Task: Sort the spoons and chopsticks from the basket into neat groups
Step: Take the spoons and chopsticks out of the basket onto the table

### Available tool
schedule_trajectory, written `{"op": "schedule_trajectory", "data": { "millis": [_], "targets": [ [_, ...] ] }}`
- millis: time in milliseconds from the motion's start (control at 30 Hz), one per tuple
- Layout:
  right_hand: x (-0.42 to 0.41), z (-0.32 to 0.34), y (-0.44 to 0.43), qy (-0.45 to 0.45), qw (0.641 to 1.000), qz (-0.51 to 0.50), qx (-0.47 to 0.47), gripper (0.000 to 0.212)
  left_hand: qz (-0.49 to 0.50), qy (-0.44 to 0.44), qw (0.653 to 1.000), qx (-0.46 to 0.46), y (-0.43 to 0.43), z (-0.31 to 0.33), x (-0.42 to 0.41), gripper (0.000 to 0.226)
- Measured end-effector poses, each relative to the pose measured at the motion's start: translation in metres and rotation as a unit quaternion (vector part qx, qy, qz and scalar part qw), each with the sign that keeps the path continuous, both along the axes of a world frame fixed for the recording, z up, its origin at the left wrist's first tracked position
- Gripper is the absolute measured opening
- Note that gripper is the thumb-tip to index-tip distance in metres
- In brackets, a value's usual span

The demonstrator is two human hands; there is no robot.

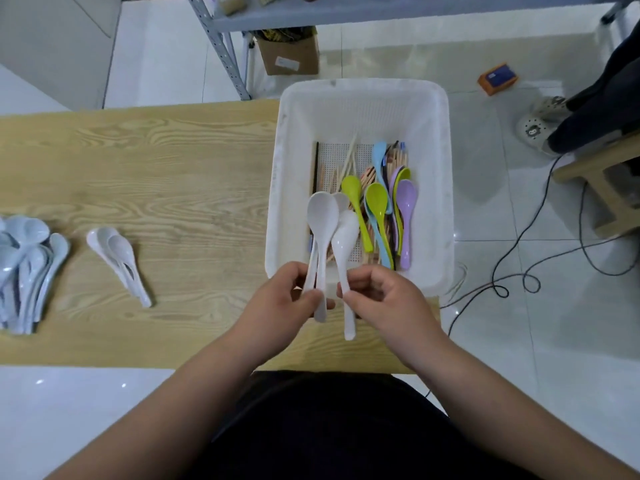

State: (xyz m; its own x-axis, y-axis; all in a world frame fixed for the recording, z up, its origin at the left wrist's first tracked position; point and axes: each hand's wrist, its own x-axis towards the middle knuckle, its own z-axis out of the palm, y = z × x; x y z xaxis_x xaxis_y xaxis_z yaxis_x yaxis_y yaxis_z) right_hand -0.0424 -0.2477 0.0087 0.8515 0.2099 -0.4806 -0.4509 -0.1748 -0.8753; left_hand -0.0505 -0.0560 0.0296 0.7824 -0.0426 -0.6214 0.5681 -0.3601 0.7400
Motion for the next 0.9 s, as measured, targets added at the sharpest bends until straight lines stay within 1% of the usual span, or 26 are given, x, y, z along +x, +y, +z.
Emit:
{"op": "schedule_trajectory", "data": {
  "millis": [133, 233, 333, 400, 467, 600, 700, 800, 900],
  "targets": [
    [-0.015, 0.001, 0.008, 0.021, 0.998, 0.019, 0.053, 0.016, 0.001, -0.019, 0.999, 0.036, 0.000, 0.004, -0.026, 0.015],
    [-0.022, -0.003, 0.020, 0.024, 0.997, 0.018, 0.067, 0.014, -0.004, -0.024, 0.999, 0.043, 0.006, 0.002, -0.045, 0.019],
    [-0.027, -0.010, 0.034, 0.018, 0.998, 0.014, 0.060, 0.022, -0.006, -0.021, 0.999, 0.024, 0.019, 0.000, -0.061, 0.022],
    [-0.032, -0.013, 0.049, 0.002, 0.998, 0.026, 0.050, 0.023, -0.011, -0.018, 1.000, 0.006, 0.030, -0.002, -0.070, 0.024],
    [-0.037, -0.013, 0.068, 0.005, 0.998, 0.015, 0.066, 0.025, -0.018, -0.035, 0.999, 0.011, 0.044, -0.005, -0.075, 0.022],
    [-0.042, -0.015, 0.115, 0.031, 0.996, -0.008, 0.081, 0.044, -0.020, -0.075, 0.997, 0.020, 0.090, -0.016, -0.080, 0.018],
    [-0.051, -0.019, 0.168, 0.057, 0.996, 0.015, 0.065, 0.034, -0.033, -0.082, 0.996, 0.026, 0.143, -0.024, -0.091, 0.014],
    [-0.062, -0.030, 0.231, 0.047, 0.998, 0.040, -0.004, 0.019, -0.010, -0.055, 0.998, 0.001, 0.202, -0.040, -0.101, 0.005],
    [-0.063, -0.048, 0.293, 0.062, 0.996, 0.047, -0.042, 0.013, 0.027, -0.031, 0.999, 0.008, 0.259, -0.061, -0.102, 0.013]
  ]
}}
